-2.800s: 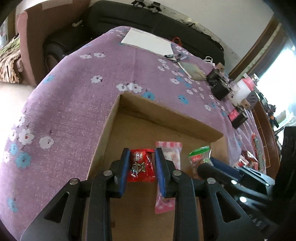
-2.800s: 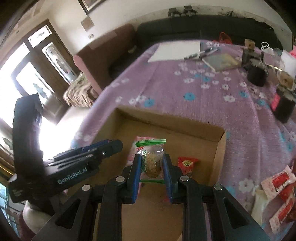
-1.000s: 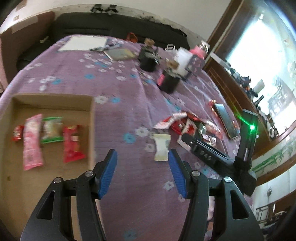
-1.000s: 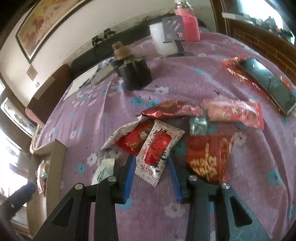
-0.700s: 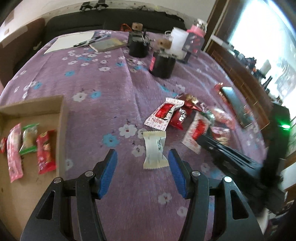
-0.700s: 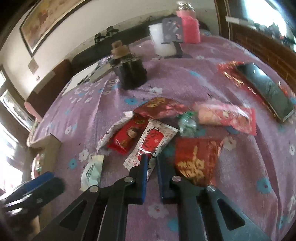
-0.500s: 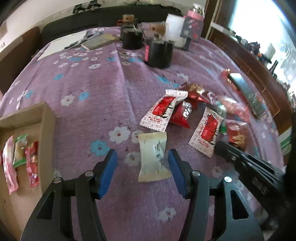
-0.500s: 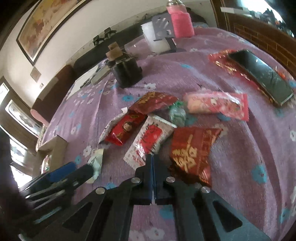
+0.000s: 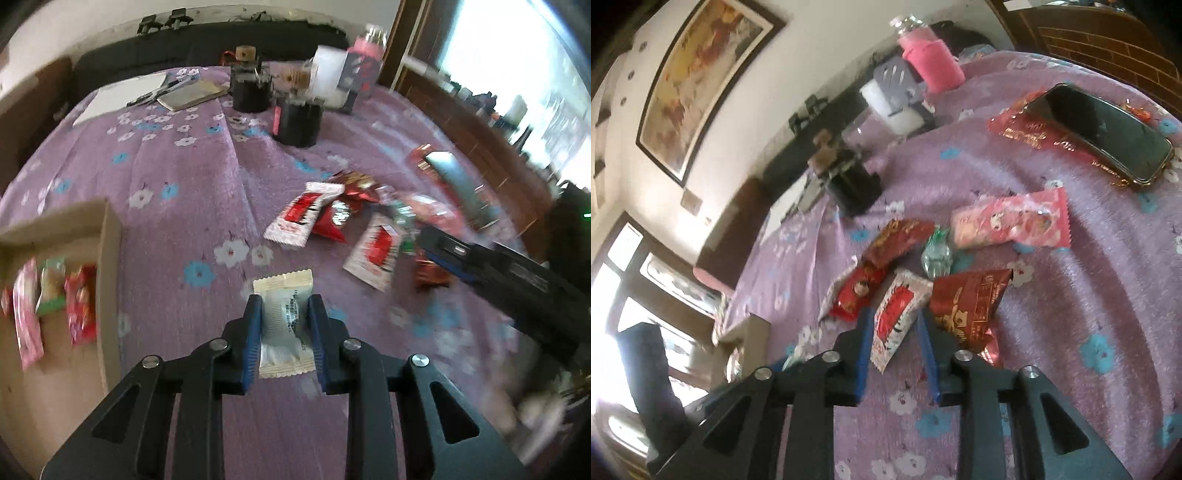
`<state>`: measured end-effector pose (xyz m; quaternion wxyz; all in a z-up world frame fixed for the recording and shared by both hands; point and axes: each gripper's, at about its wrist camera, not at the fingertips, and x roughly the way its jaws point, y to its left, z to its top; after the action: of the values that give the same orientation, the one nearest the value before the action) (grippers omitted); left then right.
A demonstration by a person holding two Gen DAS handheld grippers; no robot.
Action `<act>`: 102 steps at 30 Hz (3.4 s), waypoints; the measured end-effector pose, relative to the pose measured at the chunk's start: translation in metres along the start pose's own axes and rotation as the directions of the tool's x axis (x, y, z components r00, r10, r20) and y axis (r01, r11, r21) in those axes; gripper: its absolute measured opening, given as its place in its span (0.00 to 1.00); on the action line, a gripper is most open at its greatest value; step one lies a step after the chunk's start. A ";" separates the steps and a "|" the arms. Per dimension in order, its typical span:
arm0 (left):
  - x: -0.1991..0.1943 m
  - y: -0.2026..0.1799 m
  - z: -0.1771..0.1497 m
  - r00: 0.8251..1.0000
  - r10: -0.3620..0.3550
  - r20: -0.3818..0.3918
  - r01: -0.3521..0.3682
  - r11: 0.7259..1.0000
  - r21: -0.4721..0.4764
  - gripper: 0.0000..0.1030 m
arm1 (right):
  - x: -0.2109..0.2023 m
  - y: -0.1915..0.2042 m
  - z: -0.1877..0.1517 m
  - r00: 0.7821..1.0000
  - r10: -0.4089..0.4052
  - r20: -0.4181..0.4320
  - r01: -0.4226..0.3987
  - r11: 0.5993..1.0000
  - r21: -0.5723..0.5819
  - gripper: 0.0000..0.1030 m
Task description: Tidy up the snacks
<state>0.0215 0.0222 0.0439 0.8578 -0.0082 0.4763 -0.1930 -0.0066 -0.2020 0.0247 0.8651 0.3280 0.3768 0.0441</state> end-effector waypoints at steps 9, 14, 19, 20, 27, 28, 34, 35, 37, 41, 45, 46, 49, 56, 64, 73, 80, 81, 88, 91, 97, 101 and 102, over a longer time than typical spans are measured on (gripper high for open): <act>-0.086 0.046 -0.043 0.981 -0.128 0.143 0.146 0.982 -0.120 0.22 | -0.035 -0.019 0.012 0.990 -0.076 0.121 0.071 0.996 0.048 0.38; -0.099 0.080 -0.061 0.977 -0.130 0.171 0.160 0.971 -0.180 0.22 | -0.016 -0.020 0.007 0.987 -0.159 0.038 0.160 0.987 -0.014 0.38; -0.112 0.113 -0.081 0.978 -0.091 0.187 0.139 0.955 -0.264 0.22 | 0.006 0.001 0.006 0.966 -0.257 0.004 0.255 0.957 -0.137 0.38; -0.116 0.122 -0.085 0.979 -0.071 0.190 0.125 0.950 -0.286 0.22 | 0.009 0.003 0.003 0.957 -0.290 0.002 0.286 0.944 -0.163 0.38; -0.127 0.170 -0.106 0.984 0.038 0.175 0.032 0.923 -0.384 0.22 | -0.006 0.006 -0.006 0.943 -0.329 0.042 0.331 0.926 -0.179 0.24; -0.127 0.174 -0.108 0.984 0.046 0.170 0.025 0.920 -0.391 0.22 | -0.011 0.006 -0.006 0.943 -0.330 0.050 0.334 0.926 -0.177 0.24; -0.114 0.198 -0.110 0.990 0.100 0.104 -0.049 0.910 -0.412 0.22 | -0.049 0.014 -0.010 0.955 -0.279 0.096 0.292 0.943 -0.161 0.22; -0.112 0.200 -0.110 0.990 0.104 0.097 -0.056 0.911 -0.409 0.22 | -0.054 0.020 -0.011 0.962 -0.257 0.096 0.270 0.948 -0.169 0.22; -0.105 0.206 -0.103 0.990 0.119 0.074 -0.079 0.912 -0.402 0.22 | -0.059 0.036 -0.015 0.973 -0.214 0.089 0.228 0.953 -0.199 0.22; -0.094 0.212 -0.087 0.990 0.134 0.044 -0.106 0.913 -0.394 0.22 | -0.051 0.076 -0.028 0.991 -0.130 0.034 0.135 0.953 -0.272 0.22; -0.082 0.222 -0.067 0.987 0.158 0.018 -0.137 0.904 -0.404 0.22 | -0.022 0.122 -0.049 0.995 -0.040 -0.088 0.009 0.943 -0.332 0.22; -0.079 0.225 -0.062 0.986 0.168 0.012 -0.148 0.901 -0.409 0.22 | -0.017 0.131 -0.054 0.994 -0.030 -0.107 -0.009 0.939 -0.343 0.22; -0.070 0.234 -0.053 0.983 0.185 0.000 -0.168 0.893 -0.417 0.22 | 0.009 0.171 -0.073 0.983 0.003 -0.181 -0.076 0.916 -0.395 0.21; -0.086 0.248 -0.062 0.989 0.136 0.059 -0.093 0.878 -0.469 0.23 | 0.058 0.236 -0.113 0.961 -0.009 -0.278 -0.138 0.852 -0.505 0.21; -0.133 0.245 -0.089 0.974 0.148 0.172 -0.047 0.872 -0.487 0.47 | 0.105 0.256 -0.138 0.935 -0.013 -0.353 -0.179 0.845 -0.503 0.25; -0.159 0.228 -0.110 0.958 0.129 0.258 0.020 0.862 -0.507 0.47 | 0.048 0.225 -0.099 0.971 0.074 -0.226 -0.170 0.880 -0.443 0.33; -0.163 0.200 -0.119 0.951 0.090 0.295 0.063 0.880 -0.471 0.51 | -0.012 0.119 -0.028 0.996 -0.089 -0.021 0.078 0.948 -0.308 0.46; -0.161 0.196 -0.119 0.953 0.083 0.293 0.065 0.884 -0.463 0.51 | -0.016 0.102 -0.018 0.993 -0.115 -0.007 0.108 0.955 -0.276 0.46; -0.147 0.162 -0.117 0.966 0.040 0.256 0.066 0.918 -0.392 0.51 | 0.011 0.074 0.019 0.969 -0.244 0.029 0.243 0.936 -0.256 0.46; -0.146 0.156 -0.115 0.969 0.039 0.244 0.058 0.925 -0.376 0.51 | 0.037 0.085 0.031 0.957 -0.285 0.044 0.286 0.913 -0.290 0.46; -0.148 0.160 -0.119 0.970 0.066 0.233 0.033 0.917 -0.397 0.51 | 0.099 0.085 0.062 0.900 -0.431 0.057 0.427 0.851 -0.304 0.51; -0.148 0.164 -0.120 0.971 0.077 0.226 0.024 0.912 -0.410 0.51 | 0.127 0.082 0.050 0.880 -0.475 -0.020 0.436 0.822 -0.367 0.50; -0.147 0.163 -0.120 0.972 0.074 0.224 0.025 0.911 -0.411 0.51 | 0.128 0.085 0.040 0.872 -0.488 -0.028 0.438 0.804 -0.402 0.50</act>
<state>-0.0936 0.2435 0.0656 0.8895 -0.2050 0.4015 -0.0752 0.1262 -0.1156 0.0165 0.8701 0.0471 0.4849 -0.0747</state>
